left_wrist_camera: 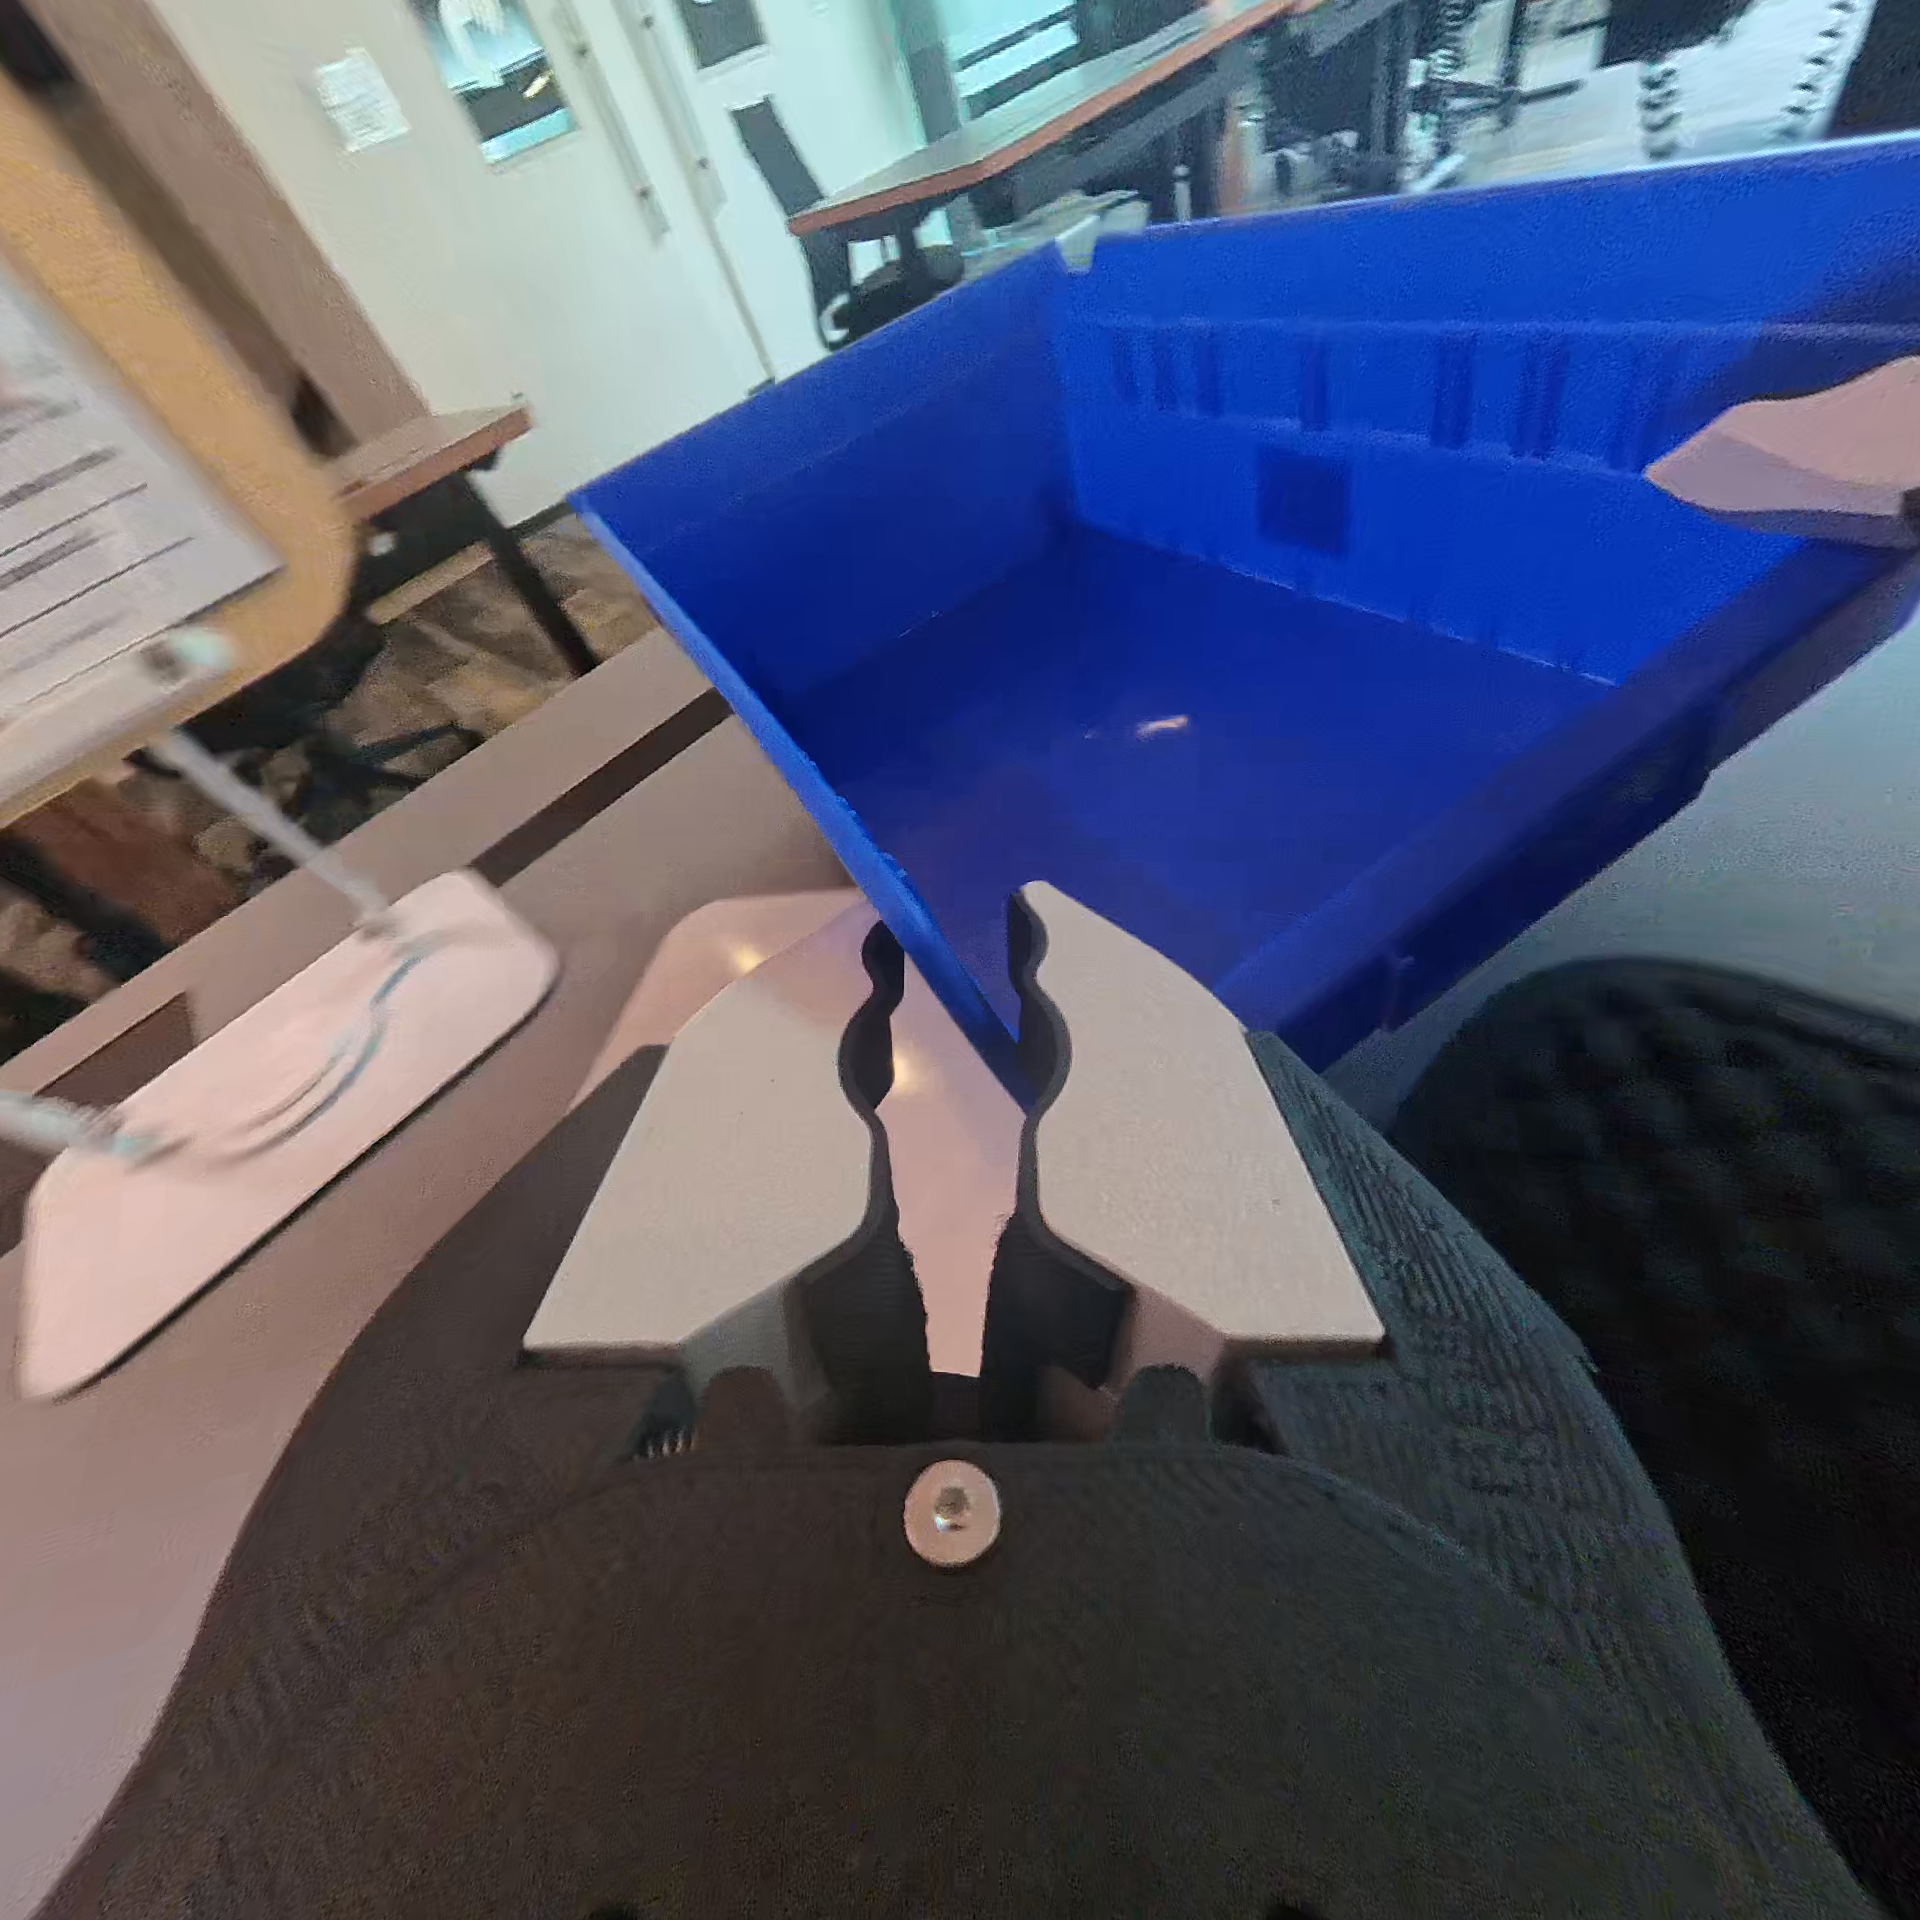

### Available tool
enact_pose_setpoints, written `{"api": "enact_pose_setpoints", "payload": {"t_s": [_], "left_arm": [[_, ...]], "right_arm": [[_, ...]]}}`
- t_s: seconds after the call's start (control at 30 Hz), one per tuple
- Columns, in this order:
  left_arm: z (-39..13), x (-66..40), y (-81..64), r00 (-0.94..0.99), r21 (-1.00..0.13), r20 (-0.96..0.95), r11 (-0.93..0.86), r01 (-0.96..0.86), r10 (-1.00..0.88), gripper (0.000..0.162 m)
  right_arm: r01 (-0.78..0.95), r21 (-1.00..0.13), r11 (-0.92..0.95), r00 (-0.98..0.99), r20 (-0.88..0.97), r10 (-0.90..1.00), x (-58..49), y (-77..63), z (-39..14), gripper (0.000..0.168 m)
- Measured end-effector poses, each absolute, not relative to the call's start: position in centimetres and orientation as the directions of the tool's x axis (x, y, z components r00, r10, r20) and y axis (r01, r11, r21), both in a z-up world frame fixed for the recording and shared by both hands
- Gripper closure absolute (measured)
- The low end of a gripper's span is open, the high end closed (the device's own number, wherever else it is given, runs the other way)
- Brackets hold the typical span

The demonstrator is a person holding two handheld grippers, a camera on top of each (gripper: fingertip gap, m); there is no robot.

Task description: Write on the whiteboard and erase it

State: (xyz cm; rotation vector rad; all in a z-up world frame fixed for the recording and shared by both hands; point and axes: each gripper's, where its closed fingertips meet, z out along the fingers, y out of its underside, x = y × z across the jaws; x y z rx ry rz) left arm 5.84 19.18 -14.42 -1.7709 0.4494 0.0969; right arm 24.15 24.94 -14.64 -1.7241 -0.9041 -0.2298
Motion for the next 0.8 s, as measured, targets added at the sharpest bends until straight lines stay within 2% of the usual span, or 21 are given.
{"api": "enact_pose_setpoints", "payload": {"t_s": [0.1, 0.37, 0.5, 0.57, 0.6, 0.67, 0.7, 0.8], "left_arm": [[-15.5, 11.6, 21.4, 0.894, -0.909, -0.302, -0.183, -0.375, -0.332, 0.140], [-17.9, 19.9, 23.2, 0.836, -0.897, -0.280, -0.183, -0.404, -0.471, 0.132], [-19.4, 21.9, 21.9, 0.762, -0.875, -0.163, -0.265, -0.405, -0.627, 0.121], [-18.5, 21.8, 20.7, 0.737, -0.893, -0.057, -0.295, -0.339, -0.674, 0.100], [-17.6, 21.4, 19.9, 0.717, -0.905, -0.022, -0.291, -0.311, -0.696, 0.095], [-17.0, 19.1, 18.0, 0.685, -0.893, 0.007, -0.313, -0.324, -0.728, 0.085], [-17.5, 17.4, 16.7, 0.666, -0.867, -0.004, -0.329, -0.374, -0.746, 0.084], [-19.2, 10.1, 14.0, 0.688, -0.790, -0.147, -0.334, -0.514, -0.711, 0.083]], "right_arm": [[0.608, -0.784, -0.128, 0.749, 0.513, 0.418, 29.8, 26.7, -15.5, 0.157], [0.574, -0.801, -0.168, 0.782, 0.475, 0.405, 37.9, 29.1, -18.3, 0.157], [0.494, -0.837, -0.234, 0.812, 0.348, 0.469, 39.6, 29.7, -19.7, 0.156], [0.414, -0.870, -0.267, 0.843, 0.257, 0.472, 40.3, 29.7, -18.8, 0.113], [0.377, -0.888, -0.264, 0.851, 0.220, 0.476, 40.3, 29.5, -17.6, 0.095], [0.309, -0.925, -0.220, 0.850, 0.165, 0.500, 39.0, 28.4, -14.3, 0.069], [0.287, -0.941, -0.179, 0.831, 0.151, 0.535, 37.4, 27.4, -12.5, 0.061], [0.302, -0.952, -0.056, 0.720, 0.188, 0.668, 30.3, 23.9, -8.8, 0.055]]}}
